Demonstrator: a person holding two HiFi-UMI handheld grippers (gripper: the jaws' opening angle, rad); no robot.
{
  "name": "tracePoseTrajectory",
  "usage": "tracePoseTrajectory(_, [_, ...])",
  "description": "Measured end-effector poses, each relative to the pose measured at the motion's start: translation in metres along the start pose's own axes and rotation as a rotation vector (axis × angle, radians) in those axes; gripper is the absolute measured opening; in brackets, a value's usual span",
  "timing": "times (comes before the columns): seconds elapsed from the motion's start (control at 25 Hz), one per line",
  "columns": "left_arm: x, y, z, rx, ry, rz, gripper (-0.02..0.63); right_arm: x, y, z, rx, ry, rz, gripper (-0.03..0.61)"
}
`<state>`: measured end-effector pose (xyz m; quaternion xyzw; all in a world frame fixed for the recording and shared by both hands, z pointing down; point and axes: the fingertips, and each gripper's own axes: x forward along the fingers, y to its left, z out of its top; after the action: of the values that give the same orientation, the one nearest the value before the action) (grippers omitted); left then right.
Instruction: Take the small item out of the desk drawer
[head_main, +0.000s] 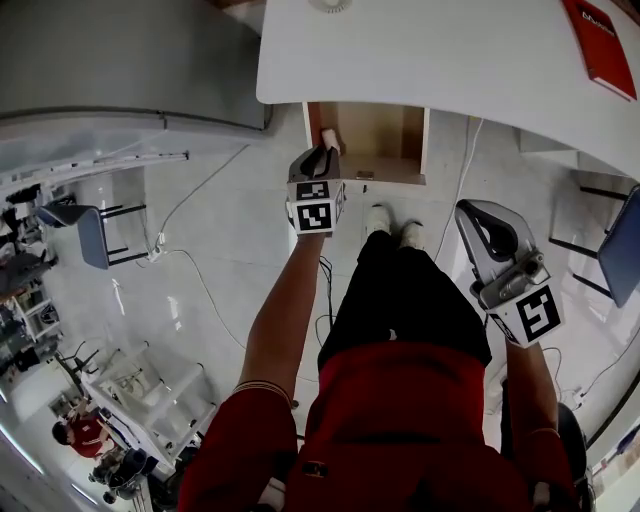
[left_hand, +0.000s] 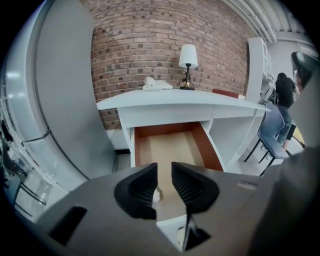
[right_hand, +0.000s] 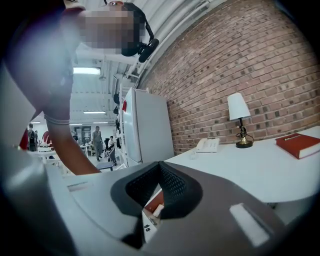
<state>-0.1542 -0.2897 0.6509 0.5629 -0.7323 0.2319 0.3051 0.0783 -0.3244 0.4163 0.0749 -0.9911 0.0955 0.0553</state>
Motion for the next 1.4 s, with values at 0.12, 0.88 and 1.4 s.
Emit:
tracePoseTrajectory(0.12, [0.025, 0.003, -0.013, -0.009, 0.068, 0.017, 0.127, 0.0, -0.01, -0.013, 0.023, 0.012, -0.012, 0.012])
tracePoseTrajectory(0.88, [0.128, 0.025, -0.07, -0.112, 0.414, 0.115, 0.183, 0.02, -0.048, -0.037, 0.067, 0.024, -0.028, 0.012])
tracePoseTrajectory(1.4, [0.168, 0.033, -0.093, -0.155, 0.526, 0.135, 0.176, 0.032, -0.066, -0.046, 0.093, 0.062, -0.061, 0.012])
